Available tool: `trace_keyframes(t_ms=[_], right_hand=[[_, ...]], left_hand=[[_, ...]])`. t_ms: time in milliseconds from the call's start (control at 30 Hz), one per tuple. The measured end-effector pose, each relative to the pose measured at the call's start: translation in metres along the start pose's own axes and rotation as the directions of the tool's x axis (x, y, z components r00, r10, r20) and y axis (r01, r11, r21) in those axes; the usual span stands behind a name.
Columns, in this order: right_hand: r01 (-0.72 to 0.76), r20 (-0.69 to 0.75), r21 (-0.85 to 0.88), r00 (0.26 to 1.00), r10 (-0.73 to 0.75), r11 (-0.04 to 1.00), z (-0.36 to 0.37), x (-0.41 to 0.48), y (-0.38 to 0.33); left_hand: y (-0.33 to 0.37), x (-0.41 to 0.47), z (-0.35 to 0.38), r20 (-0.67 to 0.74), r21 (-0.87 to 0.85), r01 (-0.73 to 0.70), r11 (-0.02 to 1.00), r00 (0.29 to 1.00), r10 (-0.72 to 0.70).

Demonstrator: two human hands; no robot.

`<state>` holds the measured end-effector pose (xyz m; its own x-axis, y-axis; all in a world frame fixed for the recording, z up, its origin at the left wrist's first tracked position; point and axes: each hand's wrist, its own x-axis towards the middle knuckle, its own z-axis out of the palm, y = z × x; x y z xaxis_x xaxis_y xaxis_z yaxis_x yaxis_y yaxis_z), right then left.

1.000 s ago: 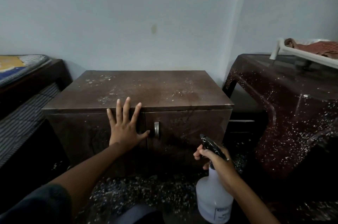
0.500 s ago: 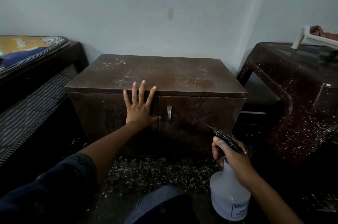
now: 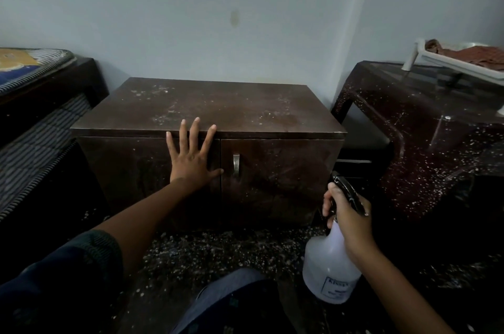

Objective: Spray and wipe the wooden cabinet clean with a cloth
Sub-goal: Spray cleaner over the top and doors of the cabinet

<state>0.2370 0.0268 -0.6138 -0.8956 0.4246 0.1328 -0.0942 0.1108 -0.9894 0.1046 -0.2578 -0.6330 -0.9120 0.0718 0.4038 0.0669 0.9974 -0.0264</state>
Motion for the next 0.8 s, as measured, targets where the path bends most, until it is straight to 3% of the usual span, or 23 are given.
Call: trace_keyframes(t_ms=[467,667,800], right_hand=[[-0.134,-0.257,0.001,0.958,0.13,0.991,-0.017,0.0,0.02],[-0.284,-0.152,-0.046,0.949,0.275,0.958,-0.028,-0.009,0.04],[-0.308,-0.11,-0.115,0.949,0.296,0.944,-0.028,-0.014,0.048]], left_hand=[[0.0,-0.001,0.003,-0.07,-0.029,-0.008,1.0,0.998,0.006],[0.004,0.001,0.01,-0.128,-0.076,0.02,0.997,0.991,-0.029],[0.01,0.0,0.004,-0.142,-0.125,0.051,0.991,0.988,-0.068]])
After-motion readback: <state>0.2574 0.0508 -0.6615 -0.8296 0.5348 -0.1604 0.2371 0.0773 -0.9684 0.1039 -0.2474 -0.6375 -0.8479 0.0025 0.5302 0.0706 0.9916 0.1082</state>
